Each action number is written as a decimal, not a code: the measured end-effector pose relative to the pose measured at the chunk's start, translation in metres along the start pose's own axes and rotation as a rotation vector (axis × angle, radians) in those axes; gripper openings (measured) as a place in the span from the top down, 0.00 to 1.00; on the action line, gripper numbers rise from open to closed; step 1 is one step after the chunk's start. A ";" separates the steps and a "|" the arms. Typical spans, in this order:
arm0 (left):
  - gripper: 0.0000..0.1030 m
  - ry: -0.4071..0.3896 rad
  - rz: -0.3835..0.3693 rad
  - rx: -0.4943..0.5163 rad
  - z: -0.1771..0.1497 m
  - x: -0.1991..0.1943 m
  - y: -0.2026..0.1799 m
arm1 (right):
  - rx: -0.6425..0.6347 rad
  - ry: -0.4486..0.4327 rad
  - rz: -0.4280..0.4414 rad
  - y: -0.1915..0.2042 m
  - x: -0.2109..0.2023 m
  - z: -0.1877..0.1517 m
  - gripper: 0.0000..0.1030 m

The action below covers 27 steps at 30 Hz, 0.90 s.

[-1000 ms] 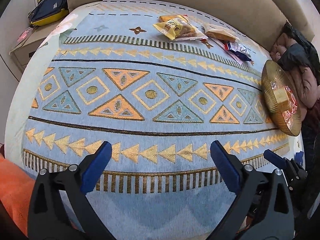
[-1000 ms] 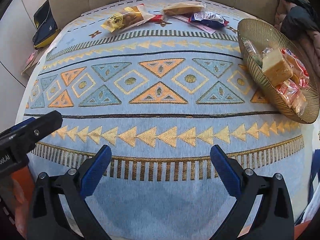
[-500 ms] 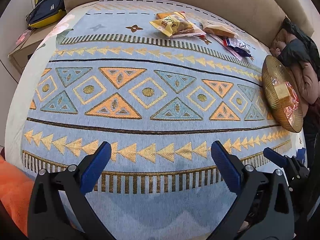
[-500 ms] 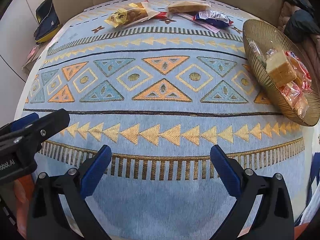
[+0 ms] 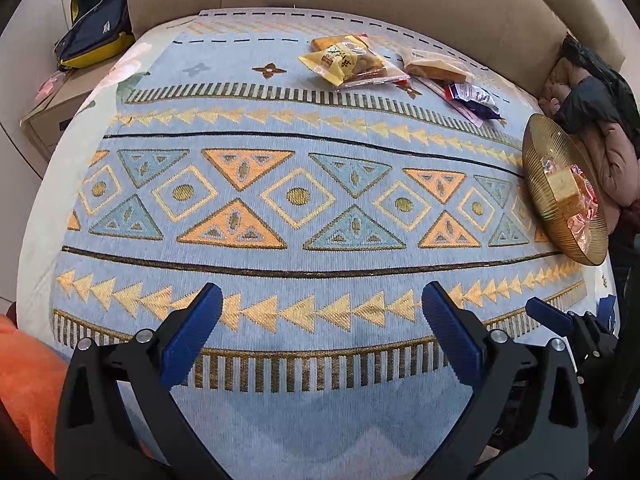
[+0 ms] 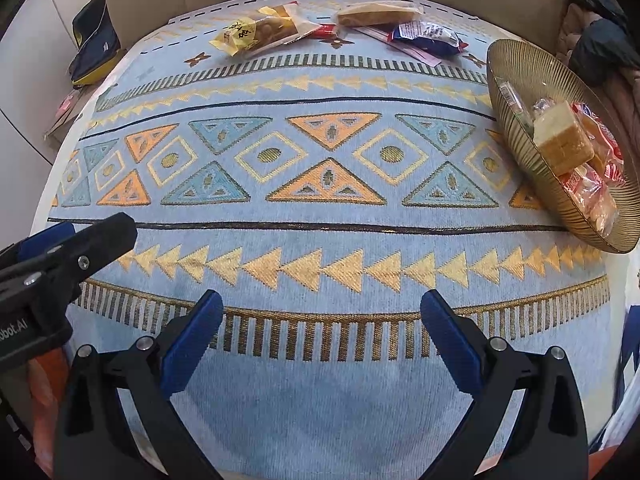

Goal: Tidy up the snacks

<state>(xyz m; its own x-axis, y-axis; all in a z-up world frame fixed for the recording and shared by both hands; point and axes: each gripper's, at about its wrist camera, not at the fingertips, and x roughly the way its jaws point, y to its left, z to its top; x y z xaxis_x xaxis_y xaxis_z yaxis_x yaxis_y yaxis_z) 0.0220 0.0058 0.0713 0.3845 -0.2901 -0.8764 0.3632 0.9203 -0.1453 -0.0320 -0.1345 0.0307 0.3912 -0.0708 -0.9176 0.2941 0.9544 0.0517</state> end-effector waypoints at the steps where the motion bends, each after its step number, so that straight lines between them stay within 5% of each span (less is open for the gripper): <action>1: 0.04 0.002 0.001 0.001 0.000 0.001 0.000 | 0.000 0.001 -0.001 0.001 0.000 0.000 0.05; 27: 0.04 0.019 0.003 -0.001 -0.001 0.006 -0.001 | 0.028 0.038 0.024 0.000 0.009 -0.002 0.05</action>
<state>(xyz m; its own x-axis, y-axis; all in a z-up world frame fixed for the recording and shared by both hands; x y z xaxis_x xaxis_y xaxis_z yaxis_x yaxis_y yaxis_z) 0.0228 0.0033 0.0654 0.3695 -0.2819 -0.8854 0.3607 0.9217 -0.1429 -0.0299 -0.1345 0.0215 0.3649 -0.0365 -0.9303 0.3099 0.9470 0.0844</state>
